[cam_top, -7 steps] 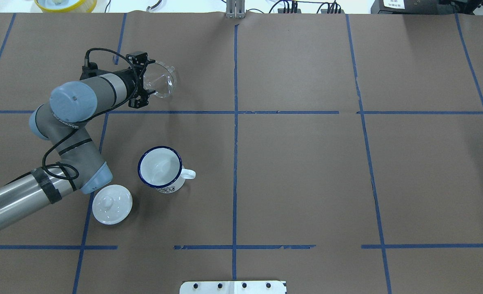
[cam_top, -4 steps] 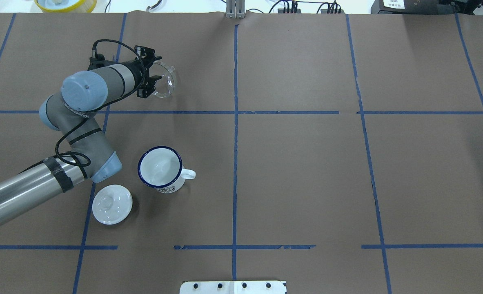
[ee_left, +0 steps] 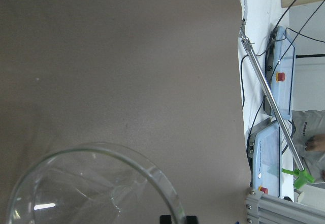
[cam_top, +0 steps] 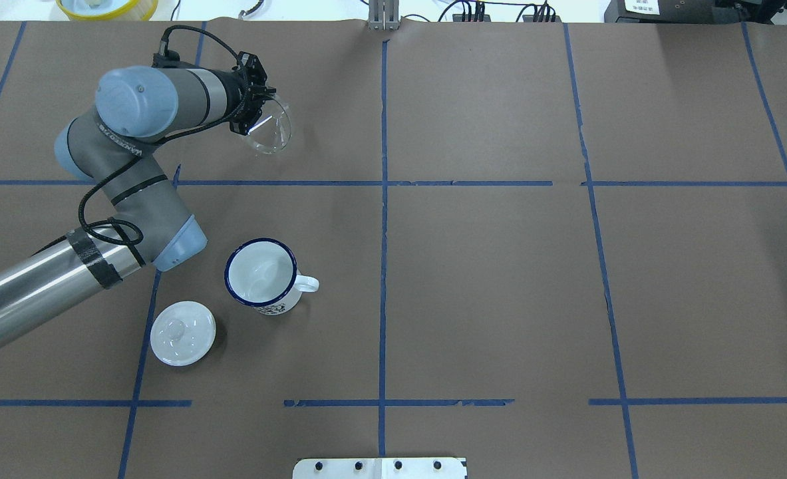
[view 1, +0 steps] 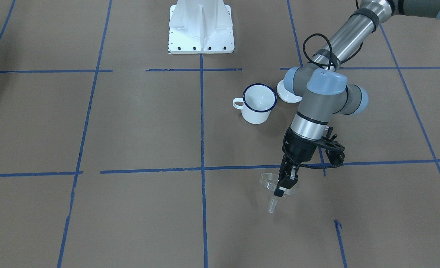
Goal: Place funnel on cup
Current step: 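Lift the funnel and carry it over the open mug, then lower the funnel into the mug's mouth with the left gripper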
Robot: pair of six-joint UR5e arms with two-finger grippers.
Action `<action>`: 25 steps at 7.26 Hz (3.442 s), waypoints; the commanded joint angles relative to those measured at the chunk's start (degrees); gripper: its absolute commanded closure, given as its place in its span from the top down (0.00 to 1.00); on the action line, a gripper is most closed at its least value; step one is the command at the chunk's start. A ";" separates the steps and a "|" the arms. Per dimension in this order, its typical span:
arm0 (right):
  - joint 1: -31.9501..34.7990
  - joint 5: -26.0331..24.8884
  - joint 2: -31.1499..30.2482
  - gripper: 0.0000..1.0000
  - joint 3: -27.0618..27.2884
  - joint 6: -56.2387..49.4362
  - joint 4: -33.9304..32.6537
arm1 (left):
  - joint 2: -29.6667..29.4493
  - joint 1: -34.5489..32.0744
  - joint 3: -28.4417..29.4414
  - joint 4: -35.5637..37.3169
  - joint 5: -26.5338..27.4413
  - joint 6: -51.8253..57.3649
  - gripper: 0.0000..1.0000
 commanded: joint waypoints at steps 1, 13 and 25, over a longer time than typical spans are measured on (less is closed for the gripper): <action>0.00 0.01 0.00 1.00 0.00 0.00 0.00 | -0.43 -0.39 -12.77 18.37 -1.89 1.19 0.00; 0.00 0.02 0.00 1.00 0.00 0.00 0.00 | -9.57 10.95 -28.92 78.22 -16.05 30.28 0.00; 0.00 0.02 0.00 1.00 0.00 0.00 0.00 | -4.65 11.03 -27.25 68.38 -16.05 36.44 0.00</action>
